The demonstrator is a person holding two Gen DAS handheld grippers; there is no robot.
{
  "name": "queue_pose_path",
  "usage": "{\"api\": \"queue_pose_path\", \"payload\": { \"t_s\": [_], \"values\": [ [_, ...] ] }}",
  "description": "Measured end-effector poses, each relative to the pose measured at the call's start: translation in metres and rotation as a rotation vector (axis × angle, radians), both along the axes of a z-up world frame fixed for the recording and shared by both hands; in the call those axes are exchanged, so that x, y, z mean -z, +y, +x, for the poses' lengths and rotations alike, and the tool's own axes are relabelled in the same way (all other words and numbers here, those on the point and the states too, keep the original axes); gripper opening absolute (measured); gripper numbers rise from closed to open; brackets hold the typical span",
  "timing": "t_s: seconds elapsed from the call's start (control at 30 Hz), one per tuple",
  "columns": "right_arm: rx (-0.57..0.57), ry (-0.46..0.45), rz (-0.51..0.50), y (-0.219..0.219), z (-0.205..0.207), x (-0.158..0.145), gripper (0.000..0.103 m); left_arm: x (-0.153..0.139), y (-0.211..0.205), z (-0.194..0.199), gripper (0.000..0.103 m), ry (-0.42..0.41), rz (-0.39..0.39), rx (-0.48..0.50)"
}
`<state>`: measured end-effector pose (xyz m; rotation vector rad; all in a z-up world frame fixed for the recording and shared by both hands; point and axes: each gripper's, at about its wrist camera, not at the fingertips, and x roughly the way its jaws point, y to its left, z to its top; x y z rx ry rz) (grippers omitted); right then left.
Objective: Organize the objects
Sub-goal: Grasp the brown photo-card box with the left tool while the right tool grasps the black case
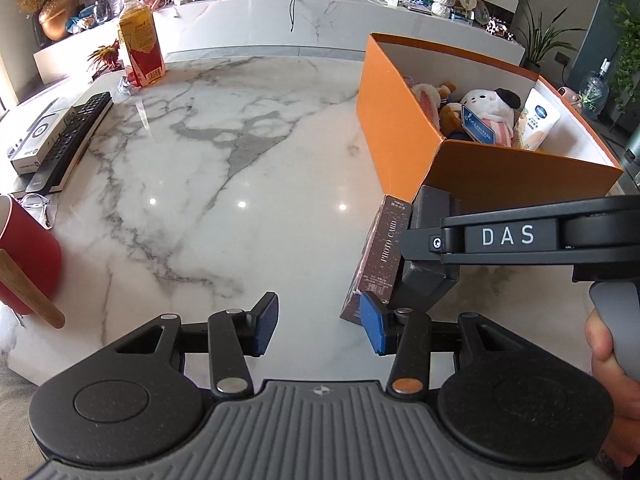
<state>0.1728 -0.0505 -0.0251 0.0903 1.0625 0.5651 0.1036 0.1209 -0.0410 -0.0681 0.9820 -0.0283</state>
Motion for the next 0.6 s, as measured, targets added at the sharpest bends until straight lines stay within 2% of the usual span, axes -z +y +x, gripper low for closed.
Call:
{"api": "queue_pose_path", "payload": {
  "t_s": [0.2,0.4,0.53,0.6],
  "values": [
    [-0.018,-0.015,-0.053,-0.016,-0.008,-0.007,0.041,-0.004,-0.003,0.001,0.055,-0.027,-0.049,0.037],
    [-0.035,-0.027,-0.104,-0.045,-0.020,-0.009,0.041,0.001,-0.017,0.017,0.056,-0.014,-0.029,0.102],
    [-0.049,-0.058,-0.173,-0.055,-0.028,-0.012,0.041,0.011,-0.029,0.031,0.056,0.015,0.010,0.131],
    [-0.060,-0.064,-0.177,-0.055,-0.029,-0.012,0.042,0.016,-0.033,0.039,0.056,0.038,0.030,0.128]
  ]
}}
